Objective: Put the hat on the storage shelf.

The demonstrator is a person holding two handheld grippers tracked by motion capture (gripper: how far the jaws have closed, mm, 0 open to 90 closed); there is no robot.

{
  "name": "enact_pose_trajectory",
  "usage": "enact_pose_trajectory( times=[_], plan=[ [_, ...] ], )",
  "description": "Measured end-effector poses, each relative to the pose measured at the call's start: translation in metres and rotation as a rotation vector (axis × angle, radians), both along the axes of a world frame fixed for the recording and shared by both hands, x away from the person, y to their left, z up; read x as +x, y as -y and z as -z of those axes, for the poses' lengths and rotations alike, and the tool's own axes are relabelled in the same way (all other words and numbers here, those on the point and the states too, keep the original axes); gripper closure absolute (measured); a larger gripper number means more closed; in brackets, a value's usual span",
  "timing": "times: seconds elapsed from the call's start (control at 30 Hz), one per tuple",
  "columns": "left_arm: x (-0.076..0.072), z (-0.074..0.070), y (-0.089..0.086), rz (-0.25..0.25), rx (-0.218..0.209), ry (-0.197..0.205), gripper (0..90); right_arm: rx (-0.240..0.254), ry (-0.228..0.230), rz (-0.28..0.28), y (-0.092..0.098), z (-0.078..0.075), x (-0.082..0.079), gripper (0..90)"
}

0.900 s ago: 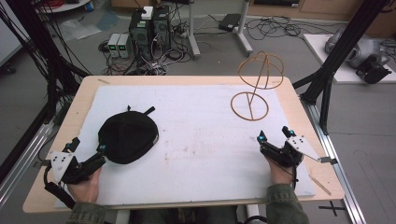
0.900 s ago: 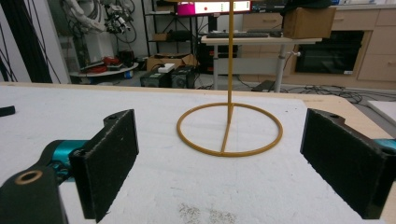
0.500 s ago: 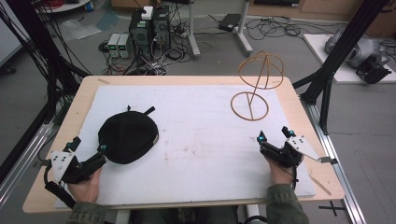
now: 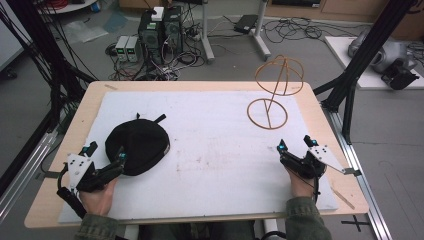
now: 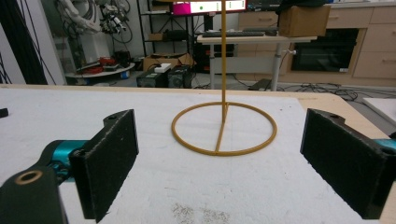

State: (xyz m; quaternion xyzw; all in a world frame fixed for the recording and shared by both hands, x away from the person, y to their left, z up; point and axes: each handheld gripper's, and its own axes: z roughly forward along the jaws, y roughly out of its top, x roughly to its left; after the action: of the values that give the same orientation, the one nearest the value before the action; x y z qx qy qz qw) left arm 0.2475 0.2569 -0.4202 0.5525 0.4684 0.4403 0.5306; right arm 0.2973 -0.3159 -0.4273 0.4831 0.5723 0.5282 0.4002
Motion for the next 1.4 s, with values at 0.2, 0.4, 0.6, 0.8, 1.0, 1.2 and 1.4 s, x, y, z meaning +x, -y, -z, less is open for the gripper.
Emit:
enact_pose_trajectory(
  times=[0.2, 0.4, 0.6, 0.8, 1.0, 1.2, 1.4],
  plan=[
    [0.013, 0.001, 0.012, 0.005, 0.0, -0.093, 13.1, 0.006, 0.005, -0.003, 0.0, 0.0, 0.0, 10.5],
    [0.02, -0.001, 0.021, 0.006, 0.019, -0.147, 13.1, 0.029, 0.002, 0.0, 0.001, 0.0, 0.001, 10.5],
    [0.026, -0.003, 0.028, 0.013, 0.029, -0.17, 13.1, 0.036, 0.01, -0.001, 0.001, 0.0, 0.002, 10.5],
    [0.036, 0.003, 0.033, 0.013, 0.043, -0.25, 13.3, 0.055, 0.005, -0.005, 0.001, -0.001, 0.002, 10.5],
    [0.04, 0.004, 0.033, -0.024, 0.041, -0.278, 20.8, 0.057, 0.008, -0.009, 0.001, 0.0, 0.003, 10.5],
    [0.044, 0.008, 0.031, -0.008, 0.015, -0.36, 44.9, 0.058, 0.007, -0.01, 0.001, 0.0, 0.002, 10.5],
    [0.041, 0.006, 0.033, 0.014, 0.019, -0.333, 79.7, 0.056, 0.007, -0.014, 0.001, 0.0, 0.003, 10.5]
  ],
)
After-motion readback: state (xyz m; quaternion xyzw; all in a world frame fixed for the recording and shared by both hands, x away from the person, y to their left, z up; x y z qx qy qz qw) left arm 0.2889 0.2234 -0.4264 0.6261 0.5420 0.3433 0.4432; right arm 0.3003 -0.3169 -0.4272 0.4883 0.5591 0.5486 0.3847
